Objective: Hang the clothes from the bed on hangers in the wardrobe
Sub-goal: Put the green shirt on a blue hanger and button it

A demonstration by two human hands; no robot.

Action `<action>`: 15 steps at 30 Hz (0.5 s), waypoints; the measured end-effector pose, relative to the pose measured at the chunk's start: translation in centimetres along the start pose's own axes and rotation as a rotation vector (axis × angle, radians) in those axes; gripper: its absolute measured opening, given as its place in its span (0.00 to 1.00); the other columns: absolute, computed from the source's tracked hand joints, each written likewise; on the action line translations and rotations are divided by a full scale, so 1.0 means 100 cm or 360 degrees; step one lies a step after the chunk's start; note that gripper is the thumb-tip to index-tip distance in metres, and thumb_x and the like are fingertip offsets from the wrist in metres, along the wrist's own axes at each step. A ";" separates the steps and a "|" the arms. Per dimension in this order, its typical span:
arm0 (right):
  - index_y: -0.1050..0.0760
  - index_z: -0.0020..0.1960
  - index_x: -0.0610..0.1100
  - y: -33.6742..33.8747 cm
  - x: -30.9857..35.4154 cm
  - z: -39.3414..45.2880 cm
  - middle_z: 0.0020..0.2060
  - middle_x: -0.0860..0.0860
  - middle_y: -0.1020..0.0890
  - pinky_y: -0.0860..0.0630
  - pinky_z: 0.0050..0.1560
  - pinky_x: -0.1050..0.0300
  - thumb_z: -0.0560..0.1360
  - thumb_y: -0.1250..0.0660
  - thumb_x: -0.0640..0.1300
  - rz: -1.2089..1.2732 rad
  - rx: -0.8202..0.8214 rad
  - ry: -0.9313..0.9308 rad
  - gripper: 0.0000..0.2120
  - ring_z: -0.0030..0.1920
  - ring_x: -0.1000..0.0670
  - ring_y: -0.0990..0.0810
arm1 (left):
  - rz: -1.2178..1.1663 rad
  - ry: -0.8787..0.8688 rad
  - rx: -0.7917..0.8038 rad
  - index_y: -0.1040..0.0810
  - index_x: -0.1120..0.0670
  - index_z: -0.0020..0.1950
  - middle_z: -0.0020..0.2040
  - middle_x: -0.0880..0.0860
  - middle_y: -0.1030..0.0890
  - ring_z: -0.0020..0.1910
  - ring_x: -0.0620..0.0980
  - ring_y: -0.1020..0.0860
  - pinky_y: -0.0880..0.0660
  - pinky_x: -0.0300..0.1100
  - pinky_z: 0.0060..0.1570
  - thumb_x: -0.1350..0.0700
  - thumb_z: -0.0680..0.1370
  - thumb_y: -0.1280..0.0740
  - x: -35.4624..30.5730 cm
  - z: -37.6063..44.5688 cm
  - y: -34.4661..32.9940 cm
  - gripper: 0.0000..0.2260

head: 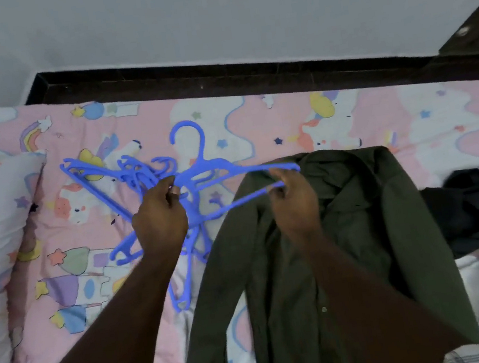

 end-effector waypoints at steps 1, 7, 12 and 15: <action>0.22 0.67 0.42 0.019 -0.014 0.009 0.66 0.47 0.21 0.33 0.71 0.53 0.76 0.32 0.37 -0.0146 0.0042 0.0089 0.19 0.68 0.47 0.26 | 0.0094 -0.0092 0.0047 0.21 0.48 0.65 0.58 0.52 0.17 0.60 0.58 0.22 0.30 0.55 0.64 0.56 0.83 0.40 -0.012 -0.003 -0.009 0.14; 0.17 0.61 0.45 0.098 -0.092 0.021 0.55 0.49 0.15 0.32 0.53 0.67 0.78 0.33 0.39 -0.0313 0.0461 -0.0027 0.12 0.58 0.50 0.18 | 0.0302 -0.0444 0.0151 0.17 0.47 0.59 0.51 0.53 0.16 0.54 0.59 0.20 0.30 0.55 0.59 0.57 0.80 0.35 -0.086 -0.040 -0.074 0.12; 0.16 0.57 0.41 0.142 -0.148 0.020 0.51 0.46 0.14 0.30 0.48 0.67 0.78 0.32 0.37 -0.0121 0.0297 -0.0287 0.10 0.50 0.50 0.18 | 0.0123 -0.0644 0.0216 0.18 0.51 0.55 0.51 0.51 0.17 0.51 0.55 0.21 0.26 0.50 0.52 0.56 0.77 0.36 -0.142 -0.094 -0.132 0.10; 0.16 0.56 0.41 0.156 -0.171 0.030 0.49 0.45 0.14 0.23 0.52 0.59 0.78 0.33 0.36 -0.0039 0.0301 -0.0360 0.10 0.50 0.46 0.16 | -0.0158 -0.0012 0.0785 0.17 0.52 0.55 0.47 0.49 0.16 0.48 0.51 0.18 0.24 0.44 0.51 0.52 0.79 0.33 -0.156 -0.129 -0.183 0.08</action>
Point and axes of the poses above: each hand's wrist, its own z-axis towards the middle knuckle, its own y-axis out of the back of the hand, x = y × z, the point moved 2 cm from there along z, towards the middle knuckle
